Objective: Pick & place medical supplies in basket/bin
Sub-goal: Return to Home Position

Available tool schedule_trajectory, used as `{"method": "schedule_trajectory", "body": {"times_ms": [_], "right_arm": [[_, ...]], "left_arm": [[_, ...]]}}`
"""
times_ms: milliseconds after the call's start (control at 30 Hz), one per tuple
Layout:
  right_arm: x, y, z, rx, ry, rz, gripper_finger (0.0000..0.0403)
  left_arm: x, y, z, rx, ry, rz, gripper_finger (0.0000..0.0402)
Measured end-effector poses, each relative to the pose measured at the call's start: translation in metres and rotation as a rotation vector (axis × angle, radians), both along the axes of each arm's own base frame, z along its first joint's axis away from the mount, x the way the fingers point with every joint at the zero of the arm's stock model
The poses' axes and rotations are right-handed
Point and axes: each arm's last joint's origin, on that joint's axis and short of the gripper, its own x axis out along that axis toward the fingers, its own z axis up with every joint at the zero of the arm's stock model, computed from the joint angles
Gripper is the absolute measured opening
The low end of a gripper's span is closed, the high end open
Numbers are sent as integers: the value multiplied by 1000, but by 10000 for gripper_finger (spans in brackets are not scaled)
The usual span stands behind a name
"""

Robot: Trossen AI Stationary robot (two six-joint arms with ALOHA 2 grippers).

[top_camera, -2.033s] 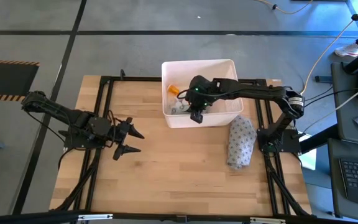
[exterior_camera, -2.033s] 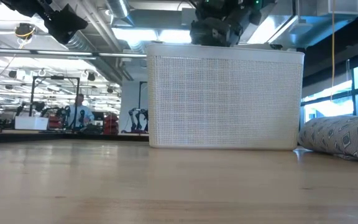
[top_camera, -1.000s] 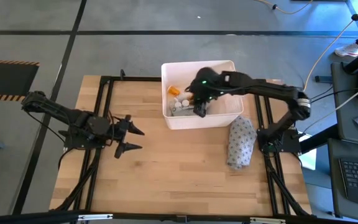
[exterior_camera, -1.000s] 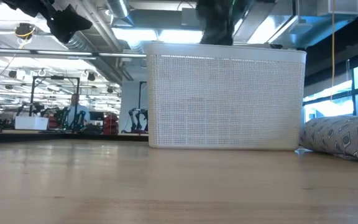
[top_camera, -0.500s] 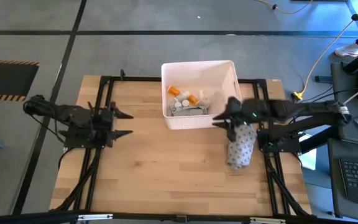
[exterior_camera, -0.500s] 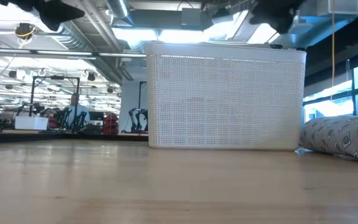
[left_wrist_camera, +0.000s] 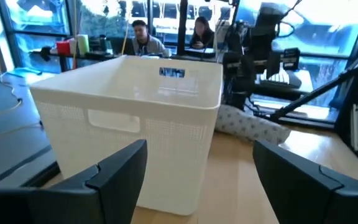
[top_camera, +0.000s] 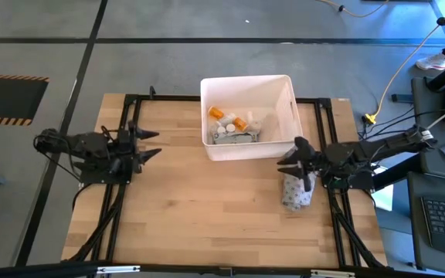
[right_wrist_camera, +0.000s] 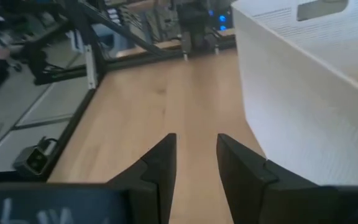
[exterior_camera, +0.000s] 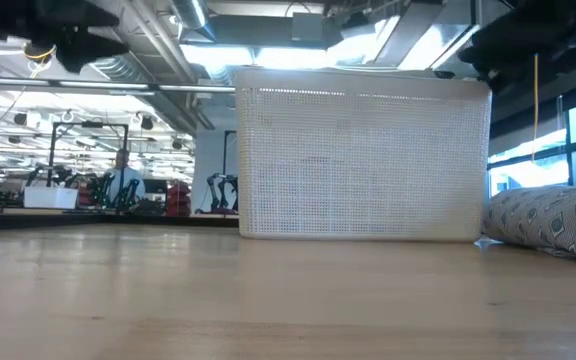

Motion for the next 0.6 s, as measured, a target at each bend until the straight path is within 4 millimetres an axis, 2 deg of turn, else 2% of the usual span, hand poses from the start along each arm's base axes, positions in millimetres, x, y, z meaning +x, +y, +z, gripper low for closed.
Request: {"method": "schedule_trajectory", "body": {"times_ms": [133, 267, 367, 600], "right_arm": [[-11, 0, -11, 7, -31, 26, 117], [-22, -1, -25, -23, -101, 51, 117], [-29, -3, -37, -50, -156, 56, 117], [-39, -7, -67, -29, -213, 53, 117]], "left_arm": [[-3, 1, -18, -18, -56, -32, 288], [6, -1, -32, -38, -43, -84, 288], [8, 2, -41, -39, -10, -52, 288], [8, 9, -40, 4, -40, 15, 288]]}}
